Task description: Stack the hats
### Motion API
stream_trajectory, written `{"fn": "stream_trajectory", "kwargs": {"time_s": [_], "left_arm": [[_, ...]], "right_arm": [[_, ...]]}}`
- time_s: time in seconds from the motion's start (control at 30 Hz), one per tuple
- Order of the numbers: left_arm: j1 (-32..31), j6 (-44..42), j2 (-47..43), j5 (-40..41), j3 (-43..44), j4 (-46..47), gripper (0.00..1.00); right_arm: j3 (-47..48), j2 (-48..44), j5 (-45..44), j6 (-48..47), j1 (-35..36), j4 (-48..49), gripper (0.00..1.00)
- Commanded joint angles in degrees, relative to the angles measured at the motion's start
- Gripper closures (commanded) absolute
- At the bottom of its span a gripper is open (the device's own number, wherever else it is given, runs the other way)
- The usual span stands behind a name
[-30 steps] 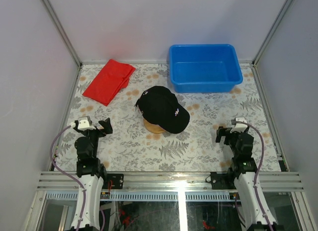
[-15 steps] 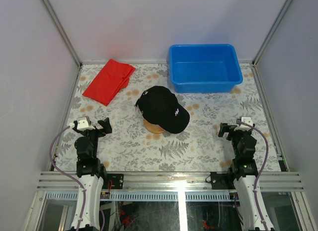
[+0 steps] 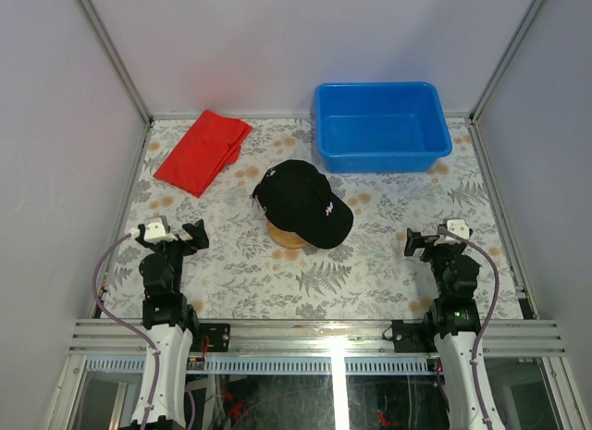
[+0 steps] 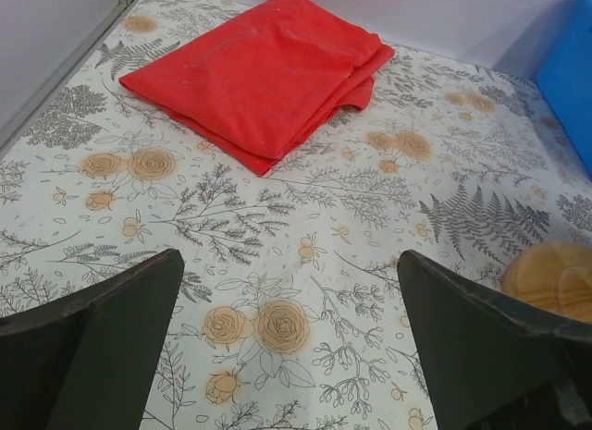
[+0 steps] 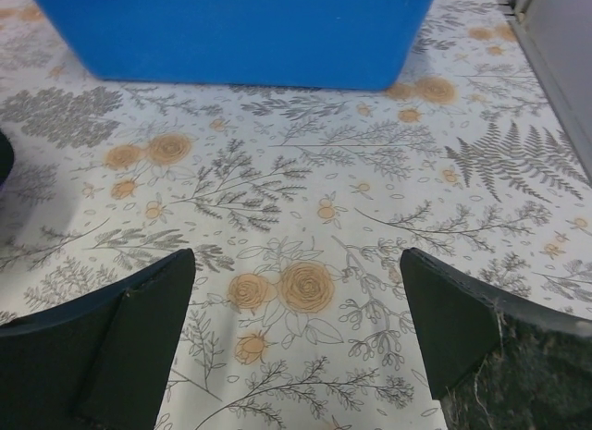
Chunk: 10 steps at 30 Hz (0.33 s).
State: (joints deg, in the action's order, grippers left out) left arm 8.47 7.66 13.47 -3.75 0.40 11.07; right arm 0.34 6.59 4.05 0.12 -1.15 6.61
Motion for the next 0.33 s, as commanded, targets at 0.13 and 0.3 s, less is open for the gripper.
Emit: {"fn": "stream_trajectory", "kwargs": {"time_s": [0.13, 0.3], "left_arm": [[0.2, -0.4, 0.6, 0.8, -5.8, 3.8, 0.0], [0.2, -0.4, 0.6, 0.8, -5.8, 3.8, 0.0]], "right_arm": [[-5.6, 2.7, 4.1, -1.9, -0.1, 4.4, 0.01], [-4.1, 9.7, 1.8, -0.7, -0.1, 7.1, 0.01]]}}
